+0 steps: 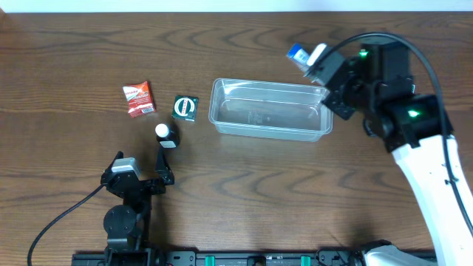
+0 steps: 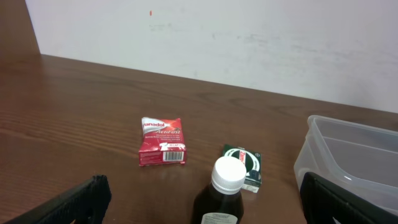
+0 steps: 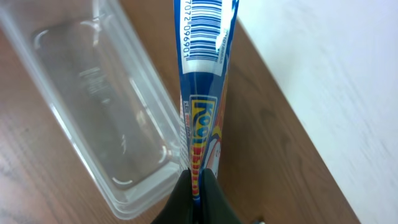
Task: Pack container
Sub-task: 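Lift the blue box and carry it into the clear container, then lower the blue box into the container and open the right gripper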
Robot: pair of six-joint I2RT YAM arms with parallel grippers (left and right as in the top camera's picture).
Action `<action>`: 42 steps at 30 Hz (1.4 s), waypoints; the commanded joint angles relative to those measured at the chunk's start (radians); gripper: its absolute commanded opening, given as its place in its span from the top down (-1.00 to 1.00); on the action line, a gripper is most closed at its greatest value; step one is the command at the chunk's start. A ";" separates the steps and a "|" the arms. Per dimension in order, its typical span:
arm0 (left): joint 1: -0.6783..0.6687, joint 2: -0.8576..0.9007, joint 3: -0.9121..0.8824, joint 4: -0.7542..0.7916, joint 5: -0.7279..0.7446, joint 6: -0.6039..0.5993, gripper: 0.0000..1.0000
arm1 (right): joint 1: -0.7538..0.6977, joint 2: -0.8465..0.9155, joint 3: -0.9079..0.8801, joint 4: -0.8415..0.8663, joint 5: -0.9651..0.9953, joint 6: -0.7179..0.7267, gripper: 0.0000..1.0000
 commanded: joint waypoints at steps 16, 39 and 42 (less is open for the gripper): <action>0.006 -0.005 -0.023 -0.033 -0.011 0.017 -0.96 | 0.126 0.230 0.005 -0.076 -0.016 -0.345 0.98; 0.006 -0.005 -0.023 -0.033 -0.011 0.017 -0.96 | 0.123 0.438 0.005 0.003 -0.046 -0.377 0.98; 0.006 -0.005 -0.023 -0.033 -0.011 0.017 -0.96 | 0.119 0.445 0.005 0.008 -0.045 -0.382 0.98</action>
